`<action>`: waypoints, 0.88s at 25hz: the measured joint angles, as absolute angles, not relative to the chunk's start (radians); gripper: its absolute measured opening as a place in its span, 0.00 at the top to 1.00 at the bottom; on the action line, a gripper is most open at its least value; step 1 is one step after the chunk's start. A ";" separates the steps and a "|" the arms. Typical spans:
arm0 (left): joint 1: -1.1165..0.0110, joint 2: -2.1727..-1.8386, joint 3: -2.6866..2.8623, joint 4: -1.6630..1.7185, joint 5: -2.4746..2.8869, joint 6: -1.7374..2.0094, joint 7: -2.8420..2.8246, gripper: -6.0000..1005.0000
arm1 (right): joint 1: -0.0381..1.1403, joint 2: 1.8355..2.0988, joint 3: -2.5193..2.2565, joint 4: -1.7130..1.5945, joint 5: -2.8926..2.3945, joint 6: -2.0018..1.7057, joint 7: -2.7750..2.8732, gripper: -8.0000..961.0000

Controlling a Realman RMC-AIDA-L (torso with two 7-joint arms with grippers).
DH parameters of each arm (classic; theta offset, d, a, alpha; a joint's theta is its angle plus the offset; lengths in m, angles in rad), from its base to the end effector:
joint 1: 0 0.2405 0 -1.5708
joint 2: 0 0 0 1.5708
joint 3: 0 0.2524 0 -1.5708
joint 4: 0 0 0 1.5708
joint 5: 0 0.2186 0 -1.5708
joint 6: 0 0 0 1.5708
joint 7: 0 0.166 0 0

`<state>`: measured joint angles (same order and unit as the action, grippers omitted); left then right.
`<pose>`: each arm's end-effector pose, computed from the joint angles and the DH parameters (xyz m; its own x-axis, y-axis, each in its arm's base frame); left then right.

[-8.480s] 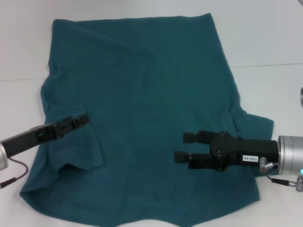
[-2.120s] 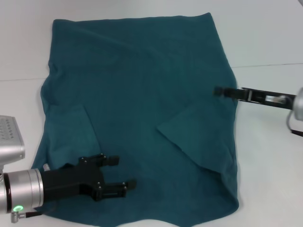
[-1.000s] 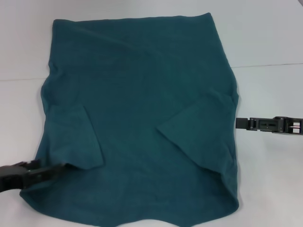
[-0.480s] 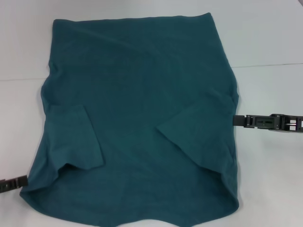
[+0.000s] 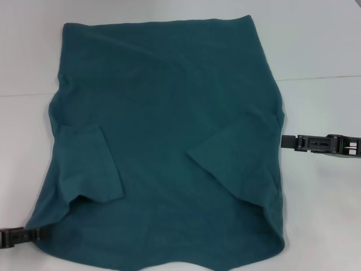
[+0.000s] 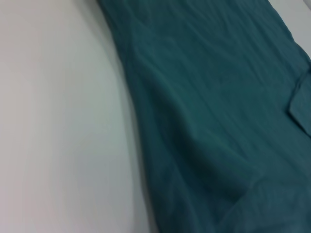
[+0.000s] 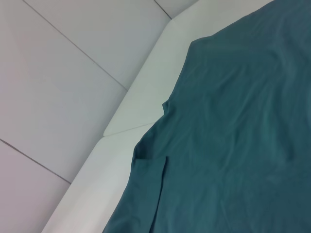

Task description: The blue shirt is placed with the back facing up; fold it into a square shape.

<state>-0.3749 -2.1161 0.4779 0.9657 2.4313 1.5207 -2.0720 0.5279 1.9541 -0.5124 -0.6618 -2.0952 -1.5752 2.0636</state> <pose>-0.3565 0.3004 0.0339 0.3341 0.8490 0.4093 0.9406 -0.2725 -0.2026 0.2974 0.3571 0.0526 0.3097 -0.7723 -0.5547 -0.9064 -0.4160 0.0731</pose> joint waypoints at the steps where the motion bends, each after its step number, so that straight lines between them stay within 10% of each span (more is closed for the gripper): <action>1: -0.378 -2.117 0.488 0.964 2.432 1.519 -2.073 0.13 | 0.528 1.954 -0.511 -0.663 -2.095 -1.575 2.064 0.02; 22: -0.407 -2.112 0.515 0.945 2.455 1.478 -2.089 0.25 | 0.526 1.954 -0.482 -0.664 -2.095 -1.584 2.060 0.03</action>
<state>-0.4071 -2.1123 0.5145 0.9455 2.4548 1.4784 -2.0888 0.5261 1.9540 -0.4820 -0.6638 -2.0953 -1.5839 2.0600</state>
